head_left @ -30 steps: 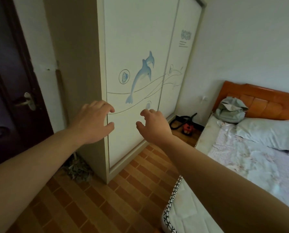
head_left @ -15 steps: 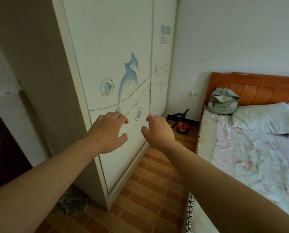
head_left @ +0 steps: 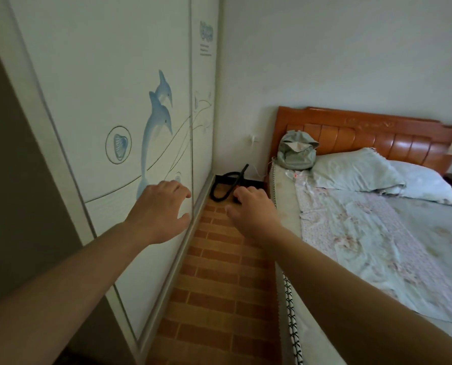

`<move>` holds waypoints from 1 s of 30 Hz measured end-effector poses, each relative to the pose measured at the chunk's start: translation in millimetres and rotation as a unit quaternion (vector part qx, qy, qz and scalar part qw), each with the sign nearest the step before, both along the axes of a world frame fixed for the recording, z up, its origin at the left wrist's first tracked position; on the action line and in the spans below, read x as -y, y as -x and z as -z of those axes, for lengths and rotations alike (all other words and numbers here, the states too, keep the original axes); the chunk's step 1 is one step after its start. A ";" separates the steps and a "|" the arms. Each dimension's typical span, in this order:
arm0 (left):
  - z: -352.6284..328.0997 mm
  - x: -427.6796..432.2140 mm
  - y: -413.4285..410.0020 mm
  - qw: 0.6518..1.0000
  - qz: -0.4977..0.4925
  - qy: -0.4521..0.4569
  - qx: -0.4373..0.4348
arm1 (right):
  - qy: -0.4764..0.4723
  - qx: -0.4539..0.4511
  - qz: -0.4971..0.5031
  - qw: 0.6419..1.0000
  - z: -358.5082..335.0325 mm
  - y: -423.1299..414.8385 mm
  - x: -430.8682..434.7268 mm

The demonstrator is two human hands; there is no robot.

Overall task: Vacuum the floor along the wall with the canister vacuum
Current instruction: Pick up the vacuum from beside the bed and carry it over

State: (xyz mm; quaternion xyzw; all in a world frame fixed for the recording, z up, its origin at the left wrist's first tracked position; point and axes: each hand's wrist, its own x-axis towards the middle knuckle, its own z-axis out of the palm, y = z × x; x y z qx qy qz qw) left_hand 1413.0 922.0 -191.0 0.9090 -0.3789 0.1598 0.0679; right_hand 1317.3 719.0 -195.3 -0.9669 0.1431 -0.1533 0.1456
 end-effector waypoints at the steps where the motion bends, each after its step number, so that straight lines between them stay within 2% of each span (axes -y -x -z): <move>1: 0.2 0.1 -14.4 1.000 0.012 0.003 -0.001 | 0.000 -0.001 0.011 1.000 -1.3 -8.0 -2.1; 9: 0.5 31.8 -93.6 0.995 0.094 0.013 -0.011 | 0.025 -0.017 0.083 0.996 -12.0 -50.7 2.6; 15: 18.3 77.4 -131.0 0.993 0.115 0.001 -0.023 | 0.021 -0.016 0.118 0.993 -5.0 -80.7 32.4; 30: 33.2 259.1 -235.7 0.993 0.112 0.006 -0.037 | -0.015 -0.032 0.127 0.991 34.7 -189.9 212.1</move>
